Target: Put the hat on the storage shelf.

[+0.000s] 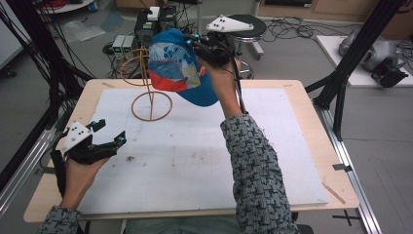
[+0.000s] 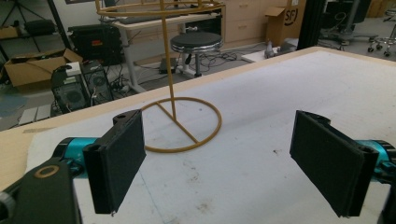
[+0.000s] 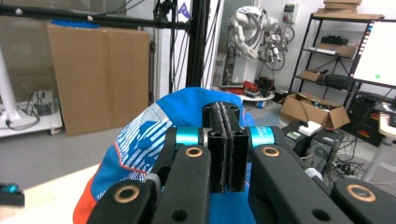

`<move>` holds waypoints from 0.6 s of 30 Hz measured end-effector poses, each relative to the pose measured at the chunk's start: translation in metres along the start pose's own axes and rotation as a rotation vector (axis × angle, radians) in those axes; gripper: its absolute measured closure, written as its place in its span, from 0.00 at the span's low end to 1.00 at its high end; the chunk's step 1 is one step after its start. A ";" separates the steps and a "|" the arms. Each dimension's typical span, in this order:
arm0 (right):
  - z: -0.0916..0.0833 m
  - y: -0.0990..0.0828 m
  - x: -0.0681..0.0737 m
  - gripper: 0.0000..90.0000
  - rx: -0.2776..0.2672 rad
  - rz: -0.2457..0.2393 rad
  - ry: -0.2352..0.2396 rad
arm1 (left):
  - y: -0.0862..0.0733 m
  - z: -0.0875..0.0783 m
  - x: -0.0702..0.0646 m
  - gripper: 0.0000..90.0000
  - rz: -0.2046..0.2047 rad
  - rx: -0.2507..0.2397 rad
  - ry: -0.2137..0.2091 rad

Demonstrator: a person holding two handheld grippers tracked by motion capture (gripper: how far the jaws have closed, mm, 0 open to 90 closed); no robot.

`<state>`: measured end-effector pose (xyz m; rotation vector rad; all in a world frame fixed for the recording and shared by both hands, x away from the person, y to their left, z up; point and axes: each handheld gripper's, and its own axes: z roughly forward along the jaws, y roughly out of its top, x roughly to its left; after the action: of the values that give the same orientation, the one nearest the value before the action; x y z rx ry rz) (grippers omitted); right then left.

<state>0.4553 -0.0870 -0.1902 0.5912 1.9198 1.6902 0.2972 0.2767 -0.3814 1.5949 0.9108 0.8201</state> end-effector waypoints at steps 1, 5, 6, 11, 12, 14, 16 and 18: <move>0.000 0.000 0.000 1.00 0.000 0.000 0.000 | 0.000 0.000 0.000 0.20 -0.001 -0.001 0.000; 0.013 0.004 0.001 1.00 -0.006 0.017 0.006 | 0.000 -0.002 0.000 0.20 0.000 -0.004 0.000; 0.016 0.005 0.002 1.00 -0.004 0.017 0.007 | 0.000 -0.003 0.001 0.20 0.000 -0.005 0.002; 0.039 0.014 0.012 1.00 -0.003 0.014 0.031 | -0.001 -0.005 0.002 0.20 0.003 -0.003 0.003; 0.039 0.014 0.012 1.00 -0.003 0.014 0.031 | -0.001 -0.006 0.002 0.20 0.003 -0.002 0.004; 0.047 0.016 0.016 1.00 0.003 0.014 0.038 | -0.002 -0.006 0.002 0.20 0.002 -0.003 0.002; 0.056 0.017 0.020 1.00 0.009 0.011 0.041 | -0.002 -0.008 0.002 0.20 0.006 -0.002 0.003; 0.063 0.019 0.023 1.00 0.021 0.001 0.042 | -0.003 -0.009 0.002 0.20 0.007 -0.007 0.004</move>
<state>0.4771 -0.0212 -0.1798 0.5695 1.9683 1.6980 0.2899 0.2832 -0.3821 1.5917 0.9053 0.8310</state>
